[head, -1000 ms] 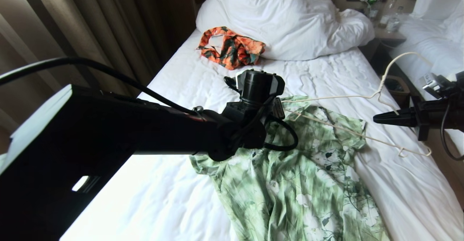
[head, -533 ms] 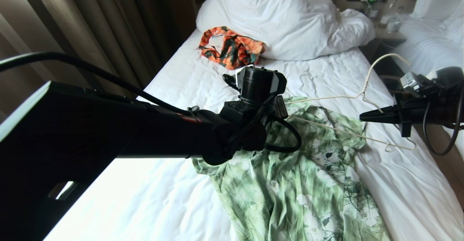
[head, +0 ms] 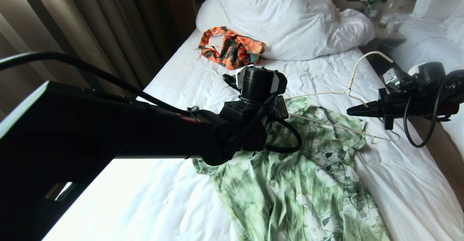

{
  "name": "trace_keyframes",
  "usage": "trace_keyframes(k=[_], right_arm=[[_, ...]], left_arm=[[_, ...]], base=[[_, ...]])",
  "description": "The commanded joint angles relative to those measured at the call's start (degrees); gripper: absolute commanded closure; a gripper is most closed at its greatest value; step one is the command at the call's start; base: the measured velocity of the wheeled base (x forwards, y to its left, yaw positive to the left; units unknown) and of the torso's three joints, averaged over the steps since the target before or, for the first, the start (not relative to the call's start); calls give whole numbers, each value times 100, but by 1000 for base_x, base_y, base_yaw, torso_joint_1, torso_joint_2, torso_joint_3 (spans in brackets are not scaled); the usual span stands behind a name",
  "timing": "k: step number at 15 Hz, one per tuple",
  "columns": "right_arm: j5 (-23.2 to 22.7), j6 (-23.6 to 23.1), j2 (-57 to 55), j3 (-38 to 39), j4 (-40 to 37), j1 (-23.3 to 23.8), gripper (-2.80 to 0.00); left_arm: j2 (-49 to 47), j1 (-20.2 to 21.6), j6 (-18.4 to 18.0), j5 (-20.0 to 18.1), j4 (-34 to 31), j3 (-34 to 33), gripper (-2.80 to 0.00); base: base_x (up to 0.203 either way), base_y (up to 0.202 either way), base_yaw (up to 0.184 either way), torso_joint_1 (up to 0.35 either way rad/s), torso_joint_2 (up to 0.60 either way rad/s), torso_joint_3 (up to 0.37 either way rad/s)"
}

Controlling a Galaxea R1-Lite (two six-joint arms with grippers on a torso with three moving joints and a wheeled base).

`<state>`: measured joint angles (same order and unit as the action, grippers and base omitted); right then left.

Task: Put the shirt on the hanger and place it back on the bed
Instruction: Hook one side of the shirt onto the hanger

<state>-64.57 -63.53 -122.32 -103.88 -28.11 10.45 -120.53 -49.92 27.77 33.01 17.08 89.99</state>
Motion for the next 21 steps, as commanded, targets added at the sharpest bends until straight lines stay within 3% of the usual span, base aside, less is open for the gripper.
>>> trace_keyframes(k=[1, 8, 21], right_arm=[[-20, -46, -91, -16, -10, -38, 0], [49, -128, 178, 810, 150, -245, 0], [59, -221, 1191, 1992, 324, -166, 0]], left_arm=[[-6, 0, 10, 21, 15, 27, 0], [-6, 34, -57, 30, -27, 376, 0], [-187, 270, -575, 188, 1, 553, 0]], base=[[0, 0, 0, 0, 0, 0], [0, 0, 0, 0, 0, 0], [0, 0, 0, 0, 0, 0]])
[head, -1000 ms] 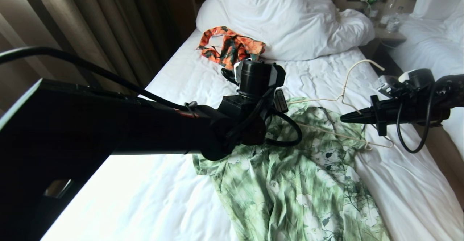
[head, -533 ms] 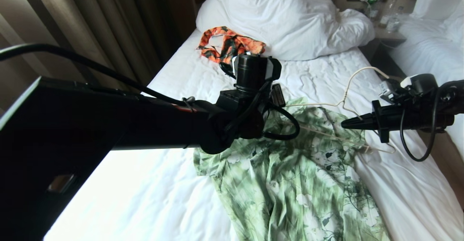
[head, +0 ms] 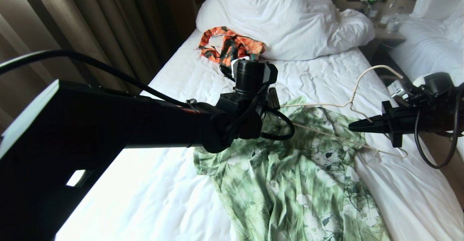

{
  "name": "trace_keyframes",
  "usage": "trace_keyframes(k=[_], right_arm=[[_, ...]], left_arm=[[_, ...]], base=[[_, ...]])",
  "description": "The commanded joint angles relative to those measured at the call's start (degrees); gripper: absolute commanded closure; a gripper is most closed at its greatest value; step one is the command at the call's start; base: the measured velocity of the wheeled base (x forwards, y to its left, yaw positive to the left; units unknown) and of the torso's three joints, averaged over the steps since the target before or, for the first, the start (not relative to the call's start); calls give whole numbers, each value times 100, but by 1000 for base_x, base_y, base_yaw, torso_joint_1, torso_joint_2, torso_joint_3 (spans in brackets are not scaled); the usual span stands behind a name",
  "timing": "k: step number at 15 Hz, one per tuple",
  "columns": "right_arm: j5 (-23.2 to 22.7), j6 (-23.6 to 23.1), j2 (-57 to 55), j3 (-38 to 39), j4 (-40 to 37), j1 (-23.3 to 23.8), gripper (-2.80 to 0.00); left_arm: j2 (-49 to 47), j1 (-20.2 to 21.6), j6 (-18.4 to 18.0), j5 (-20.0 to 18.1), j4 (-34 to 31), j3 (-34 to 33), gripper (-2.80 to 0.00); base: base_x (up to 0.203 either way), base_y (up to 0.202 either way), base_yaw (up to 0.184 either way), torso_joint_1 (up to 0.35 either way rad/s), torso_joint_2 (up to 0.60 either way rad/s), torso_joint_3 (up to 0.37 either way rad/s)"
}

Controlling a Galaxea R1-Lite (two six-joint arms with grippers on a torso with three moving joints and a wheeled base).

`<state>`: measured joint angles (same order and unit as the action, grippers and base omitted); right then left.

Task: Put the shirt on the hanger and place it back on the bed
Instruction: Hook one side of the shirt onto the hanger

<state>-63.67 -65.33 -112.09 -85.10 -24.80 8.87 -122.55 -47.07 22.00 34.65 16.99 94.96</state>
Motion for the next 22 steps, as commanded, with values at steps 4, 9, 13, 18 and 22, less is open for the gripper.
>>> trace_keyframes(k=[4, 9, 13, 18, 22], right_arm=[[-23, -41, 134, 125, -1, -51, 0], [-40, -50, 284, 284, -16, 0, 0], [-40, -85, 417, 471, -16, -23, 0], [-53, -63, 301, 372, 39, -22, 0], [-101, 49, 60, -129, 45, -122, 0]], left_arm=[[47, -189, -91, 25, -29, 313, 0], [-146, -74, -416, 16, 22, 184, 0], [-171, -95, -887, 8, 147, 512, 0], [-112, -285, -1233, 18, 916, 334, 0], [17, -806, -1245, -12, 897, 433, 0]], base=[[0, 0, 0, 0, 0, 0], [0, 0, 0, 0, 0, 0], [0, 0, 0, 0, 0, 0], [0, 0, 0, 0, 0, 0], [0, 0, 0, 0, 0, 0]])
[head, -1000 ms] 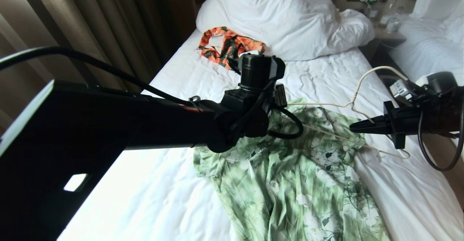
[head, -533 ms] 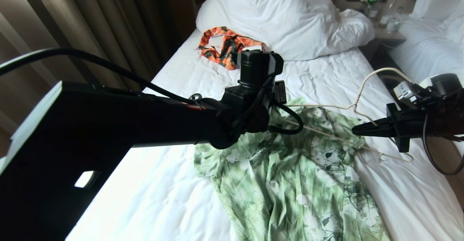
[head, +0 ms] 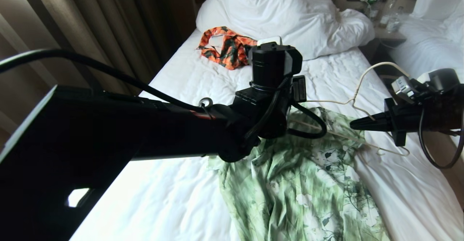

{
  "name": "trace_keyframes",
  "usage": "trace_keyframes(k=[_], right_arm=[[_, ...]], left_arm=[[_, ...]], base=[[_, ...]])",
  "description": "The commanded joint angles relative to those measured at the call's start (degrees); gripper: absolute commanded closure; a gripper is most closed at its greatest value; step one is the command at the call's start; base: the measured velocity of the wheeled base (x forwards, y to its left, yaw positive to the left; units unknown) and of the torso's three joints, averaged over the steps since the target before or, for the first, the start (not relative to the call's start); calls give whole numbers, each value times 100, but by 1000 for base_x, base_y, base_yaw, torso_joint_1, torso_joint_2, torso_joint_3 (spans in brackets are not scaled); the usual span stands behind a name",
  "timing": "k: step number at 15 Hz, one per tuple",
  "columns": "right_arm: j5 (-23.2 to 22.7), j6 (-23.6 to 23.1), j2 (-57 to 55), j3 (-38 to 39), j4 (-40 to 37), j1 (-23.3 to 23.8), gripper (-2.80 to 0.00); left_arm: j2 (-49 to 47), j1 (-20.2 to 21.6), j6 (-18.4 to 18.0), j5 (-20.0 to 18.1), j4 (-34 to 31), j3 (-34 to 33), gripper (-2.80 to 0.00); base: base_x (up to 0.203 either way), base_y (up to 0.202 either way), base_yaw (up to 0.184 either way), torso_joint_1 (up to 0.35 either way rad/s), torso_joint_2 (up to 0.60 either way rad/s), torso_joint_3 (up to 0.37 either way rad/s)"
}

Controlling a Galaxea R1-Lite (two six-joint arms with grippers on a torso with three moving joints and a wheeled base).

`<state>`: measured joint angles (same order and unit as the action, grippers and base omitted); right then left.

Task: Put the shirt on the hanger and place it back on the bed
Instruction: Hook one side of the shirt onto the hanger

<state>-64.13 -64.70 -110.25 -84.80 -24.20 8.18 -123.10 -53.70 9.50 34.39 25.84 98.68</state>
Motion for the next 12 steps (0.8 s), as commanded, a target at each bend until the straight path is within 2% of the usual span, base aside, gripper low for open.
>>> trace_keyframes(k=[1, 4, 6, 9, 12], right_arm=[[-78, 4, -137, -186, -15, -131, 0], [-212, 88, -123, -201, -15, -501, 0], [-285, 131, -92, -203, -16, -686, 0], [-419, 164, -26, -252, -23, -783, 0], [-481, 212, 50, -314, -32, -783, 0]], left_arm=[[67, -216, -3, 3, -6, 192, 0], [-71, -465, -60, -117, -174, 717, 0], [-91, -559, -62, -133, -197, 771, 0], [-34, -723, -20, -119, -153, 524, 0], [397, -1182, 95, -100, -133, 18, 0]], base=[[0, 0, 0, 0, 0, 0], [0, 0, 0, 0, 0, 0], [0, 0, 0, 0, 0, 0], [0, 0, 0, 0, 0, 0], [0, 0, 0, 0, 0, 0]])
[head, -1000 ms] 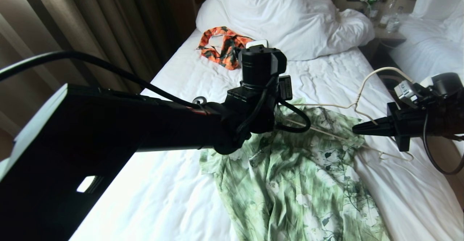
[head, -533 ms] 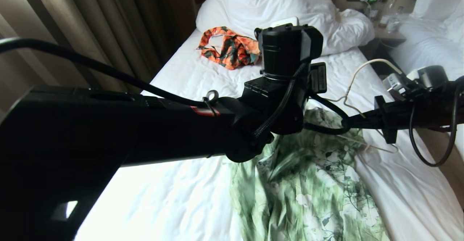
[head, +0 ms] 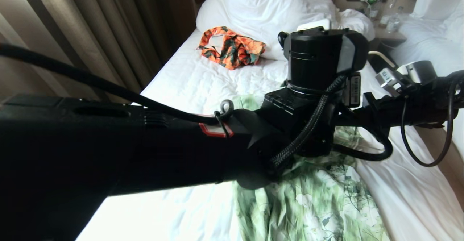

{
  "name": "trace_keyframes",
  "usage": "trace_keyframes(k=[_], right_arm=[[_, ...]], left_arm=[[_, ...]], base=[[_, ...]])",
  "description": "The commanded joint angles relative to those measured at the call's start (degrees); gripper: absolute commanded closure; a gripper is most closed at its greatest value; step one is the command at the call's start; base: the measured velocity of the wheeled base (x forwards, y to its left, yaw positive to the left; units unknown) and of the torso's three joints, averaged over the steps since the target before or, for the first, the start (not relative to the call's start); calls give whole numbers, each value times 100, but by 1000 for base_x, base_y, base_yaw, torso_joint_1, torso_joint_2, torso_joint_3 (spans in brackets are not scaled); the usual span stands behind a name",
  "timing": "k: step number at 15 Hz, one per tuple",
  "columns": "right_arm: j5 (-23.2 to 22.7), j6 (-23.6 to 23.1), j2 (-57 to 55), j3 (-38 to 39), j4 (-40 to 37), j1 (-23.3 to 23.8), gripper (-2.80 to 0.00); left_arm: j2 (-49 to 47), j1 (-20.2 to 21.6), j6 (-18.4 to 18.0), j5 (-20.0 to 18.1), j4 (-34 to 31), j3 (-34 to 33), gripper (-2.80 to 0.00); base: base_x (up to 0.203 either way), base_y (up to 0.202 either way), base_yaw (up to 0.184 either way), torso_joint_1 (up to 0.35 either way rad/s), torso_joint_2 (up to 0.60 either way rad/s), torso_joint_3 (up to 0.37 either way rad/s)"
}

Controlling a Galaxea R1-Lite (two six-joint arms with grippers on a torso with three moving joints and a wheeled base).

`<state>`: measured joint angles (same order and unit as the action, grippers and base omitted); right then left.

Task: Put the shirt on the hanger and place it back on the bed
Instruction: Hook one side of the shirt onto the hanger

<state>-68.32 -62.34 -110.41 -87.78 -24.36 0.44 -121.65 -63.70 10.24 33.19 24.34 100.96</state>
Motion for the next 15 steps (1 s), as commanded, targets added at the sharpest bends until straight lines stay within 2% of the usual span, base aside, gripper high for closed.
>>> trace_keyframes(k=[1, 4, 10, 14, 15], right_arm=[[-100, -24, 129, -4, -26, -17, 0], [-136, -2, 254, 23, -34, -181, 0], [-138, 2, 464, 226, -35, -473, 0], [-138, 3, 468, 208, -34, -475, 0], [-144, 3, 468, 208, -34, -474, 0]], left_arm=[[361, -361, 39, 15, 17, -347, 0], [380, -681, 39, 12, 18, -383, 0], [212, -705, -5, 38, 0, -307, 0], [220, -705, -5, 56, -24, -478, 0], [229, -714, -13, 73, -44, -490, -90]], base=[[0, 0, 0, 0, 0, 0], [0, 0, 0, 0, 0, 0], [0, 0, 0, 0, 0, 0], [0, 0, 0, 0, 0, 0], [0, 0, 0, 0, 0, 0]])
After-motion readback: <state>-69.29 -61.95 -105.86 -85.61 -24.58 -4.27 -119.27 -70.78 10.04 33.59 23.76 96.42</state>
